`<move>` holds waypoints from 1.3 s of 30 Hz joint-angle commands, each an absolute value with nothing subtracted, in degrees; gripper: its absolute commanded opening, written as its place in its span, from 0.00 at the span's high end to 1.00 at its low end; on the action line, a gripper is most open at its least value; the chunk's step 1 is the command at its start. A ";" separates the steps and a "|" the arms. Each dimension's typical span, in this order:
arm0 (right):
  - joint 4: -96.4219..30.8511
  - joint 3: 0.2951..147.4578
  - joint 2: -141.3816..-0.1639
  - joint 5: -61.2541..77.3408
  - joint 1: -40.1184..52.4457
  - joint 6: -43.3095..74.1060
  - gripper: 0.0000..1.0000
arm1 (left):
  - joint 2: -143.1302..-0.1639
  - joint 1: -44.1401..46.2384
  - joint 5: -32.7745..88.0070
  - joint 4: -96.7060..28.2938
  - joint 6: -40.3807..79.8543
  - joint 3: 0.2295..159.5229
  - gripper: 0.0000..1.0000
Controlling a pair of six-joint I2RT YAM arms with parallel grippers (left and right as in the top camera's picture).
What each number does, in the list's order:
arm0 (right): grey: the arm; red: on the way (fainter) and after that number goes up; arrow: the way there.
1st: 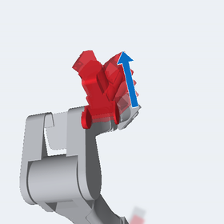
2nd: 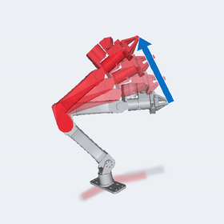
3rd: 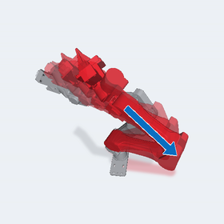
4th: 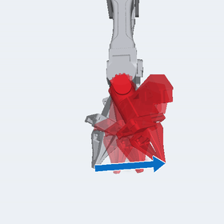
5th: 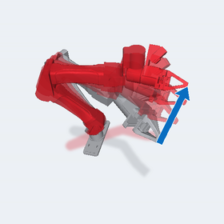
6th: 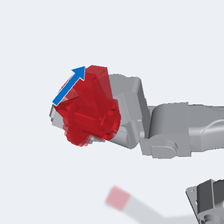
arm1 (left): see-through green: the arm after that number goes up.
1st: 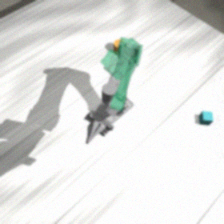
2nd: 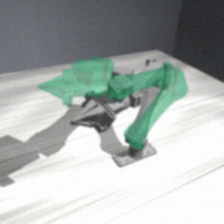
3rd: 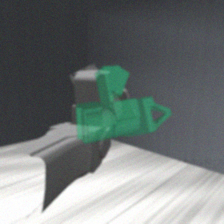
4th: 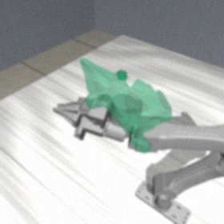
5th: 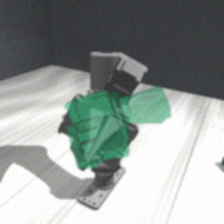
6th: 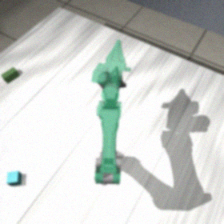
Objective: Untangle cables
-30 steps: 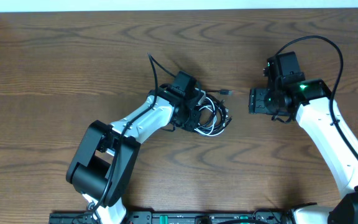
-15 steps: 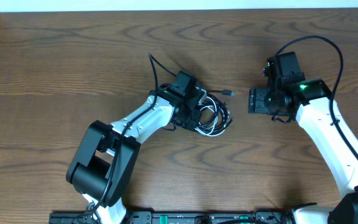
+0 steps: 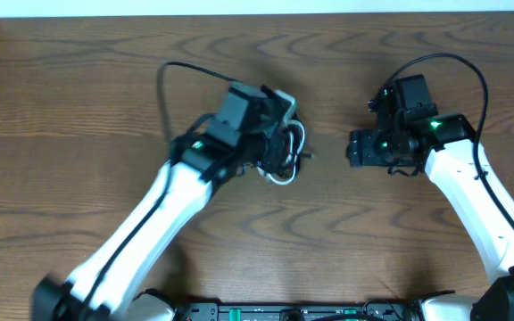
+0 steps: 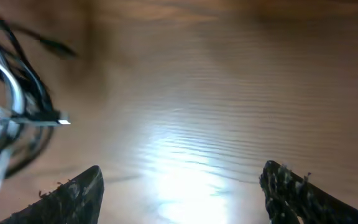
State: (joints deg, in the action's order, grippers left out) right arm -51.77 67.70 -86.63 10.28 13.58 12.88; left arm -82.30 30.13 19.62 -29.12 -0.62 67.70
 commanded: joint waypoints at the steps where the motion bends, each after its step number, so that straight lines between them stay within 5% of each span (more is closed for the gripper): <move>1: -51.11 67.70 -86.96 26.79 13.74 5.69 0.22 | -76.47 30.30 20.53 -28.77 0.71 69.41 0.92; 13: -46.00 67.70 -86.96 40.75 14.15 4.32 0.26 | -75.61 30.30 21.30 -26.81 2.44 69.41 0.92; 30: -36.99 67.70 -87.09 27.92 18.20 9.02 0.25 | -75.20 30.35 30.74 -22.74 7.44 69.41 0.93; 32: -37.04 67.70 -87.35 24.08 18.76 9.91 0.45 | -75.09 30.35 31.11 -22.09 8.10 69.41 0.92; 35: -37.43 67.68 -88.01 18.20 19.57 11.18 0.91 | -74.37 30.37 31.14 -21.45 8.51 69.41 0.92; 36: -37.89 67.66 -88.36 14.87 19.73 12.27 0.99 | -73.97 30.35 31.11 -21.34 8.93 69.41 0.93; 39: -39.59 67.64 -89.71 5.50 19.53 16.84 0.99 | -72.14 30.26 30.83 -20.56 8.91 69.69 0.93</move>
